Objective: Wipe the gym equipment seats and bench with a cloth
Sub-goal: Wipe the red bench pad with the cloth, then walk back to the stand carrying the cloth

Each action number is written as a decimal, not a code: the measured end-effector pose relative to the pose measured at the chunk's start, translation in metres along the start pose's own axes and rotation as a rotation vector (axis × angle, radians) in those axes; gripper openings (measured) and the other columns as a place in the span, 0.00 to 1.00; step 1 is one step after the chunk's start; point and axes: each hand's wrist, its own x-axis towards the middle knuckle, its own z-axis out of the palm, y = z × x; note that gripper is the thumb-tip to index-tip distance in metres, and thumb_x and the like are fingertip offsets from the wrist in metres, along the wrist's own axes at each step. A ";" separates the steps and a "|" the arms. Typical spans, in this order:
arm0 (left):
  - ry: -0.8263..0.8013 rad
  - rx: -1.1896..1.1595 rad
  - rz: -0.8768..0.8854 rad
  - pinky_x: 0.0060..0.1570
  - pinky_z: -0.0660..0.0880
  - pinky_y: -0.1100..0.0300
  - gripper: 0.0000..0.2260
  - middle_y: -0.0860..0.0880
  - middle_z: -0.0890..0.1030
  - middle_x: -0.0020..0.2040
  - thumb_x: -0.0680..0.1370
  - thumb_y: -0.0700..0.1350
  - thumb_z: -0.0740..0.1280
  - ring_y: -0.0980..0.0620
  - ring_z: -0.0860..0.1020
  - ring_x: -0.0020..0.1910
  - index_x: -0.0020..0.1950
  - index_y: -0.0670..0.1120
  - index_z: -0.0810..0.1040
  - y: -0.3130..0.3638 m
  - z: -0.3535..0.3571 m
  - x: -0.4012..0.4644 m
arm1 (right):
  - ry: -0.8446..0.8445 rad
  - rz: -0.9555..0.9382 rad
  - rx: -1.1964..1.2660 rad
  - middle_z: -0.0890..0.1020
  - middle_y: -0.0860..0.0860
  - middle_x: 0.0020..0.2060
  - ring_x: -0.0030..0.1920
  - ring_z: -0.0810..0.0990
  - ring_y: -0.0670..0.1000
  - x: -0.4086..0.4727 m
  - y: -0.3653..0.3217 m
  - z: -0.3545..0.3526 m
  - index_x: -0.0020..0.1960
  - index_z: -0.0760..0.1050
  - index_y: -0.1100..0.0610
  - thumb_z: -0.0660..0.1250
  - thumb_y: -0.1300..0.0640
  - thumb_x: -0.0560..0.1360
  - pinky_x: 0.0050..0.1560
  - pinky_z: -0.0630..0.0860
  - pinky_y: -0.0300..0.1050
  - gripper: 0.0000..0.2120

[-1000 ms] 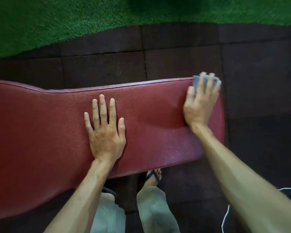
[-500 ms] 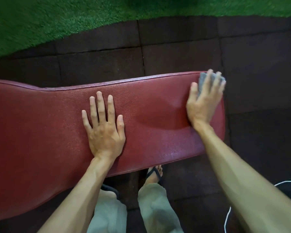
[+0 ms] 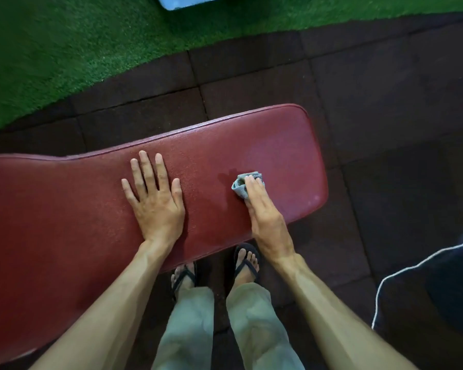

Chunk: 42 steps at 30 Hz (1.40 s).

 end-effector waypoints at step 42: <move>-0.740 0.445 1.234 0.72 0.67 0.47 0.21 0.43 0.67 0.76 0.85 0.54 0.51 0.43 0.64 0.76 0.74 0.46 0.67 0.689 -0.215 -0.230 | 0.467 1.014 0.560 0.73 0.54 0.71 0.62 0.78 0.52 -0.240 0.186 -0.555 0.77 0.62 0.54 0.53 0.54 0.85 0.65 0.71 0.43 0.21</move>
